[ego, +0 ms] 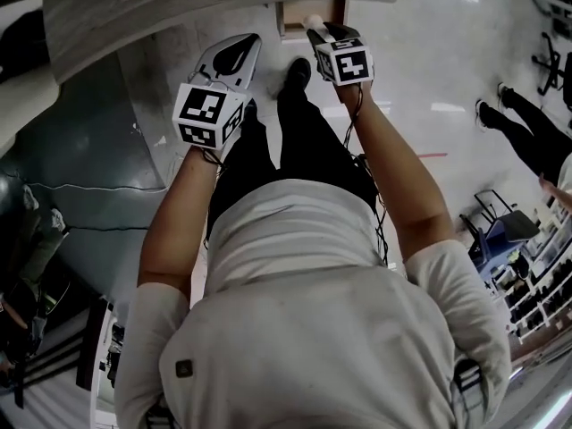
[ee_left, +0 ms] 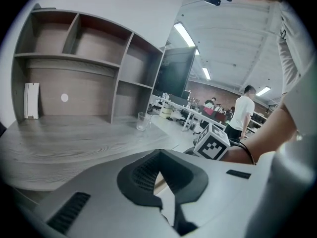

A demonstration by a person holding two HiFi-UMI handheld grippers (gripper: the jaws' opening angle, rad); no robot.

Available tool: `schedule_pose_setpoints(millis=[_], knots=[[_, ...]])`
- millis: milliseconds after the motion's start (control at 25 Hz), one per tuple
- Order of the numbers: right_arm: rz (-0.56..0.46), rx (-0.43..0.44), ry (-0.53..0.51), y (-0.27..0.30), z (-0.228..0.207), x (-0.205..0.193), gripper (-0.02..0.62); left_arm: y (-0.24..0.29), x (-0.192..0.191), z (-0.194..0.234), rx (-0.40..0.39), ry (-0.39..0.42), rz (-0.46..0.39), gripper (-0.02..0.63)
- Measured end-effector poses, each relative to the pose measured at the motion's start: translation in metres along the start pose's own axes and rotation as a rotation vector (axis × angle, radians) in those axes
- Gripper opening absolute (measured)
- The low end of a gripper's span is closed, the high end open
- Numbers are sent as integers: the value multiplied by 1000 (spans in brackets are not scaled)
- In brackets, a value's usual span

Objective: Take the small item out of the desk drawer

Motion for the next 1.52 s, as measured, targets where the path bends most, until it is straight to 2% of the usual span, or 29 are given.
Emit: schedule_pose_setpoints(millis=[280, 680, 880, 1360, 1520], knots=[[-164, -30, 15, -79, 40, 9, 158, -54, 11, -2, 15, 72, -44, 12], [-370, -24, -15, -195, 110, 10, 158, -140, 33, -22, -34, 170, -156, 12], [-471, -53, -28, -246, 137, 11, 158, -183, 40, -20, -5, 190, -205, 12], [-674, -84, -82, -330, 201, -15, 158, -262, 55, -47, -8, 260, -347, 12], [-734, -88, -96, -357, 221, -22, 158, -288, 58, -61, 5, 314, -404, 12]])
Point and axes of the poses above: the fingertips, and each gripper's own axes: y forward along the fingers, z to its left, x out of its top, the point moved 9 cm from there along -y, backward along the fingers, and after that the axes turned 14 degrees about z, right-handed, at the moved point
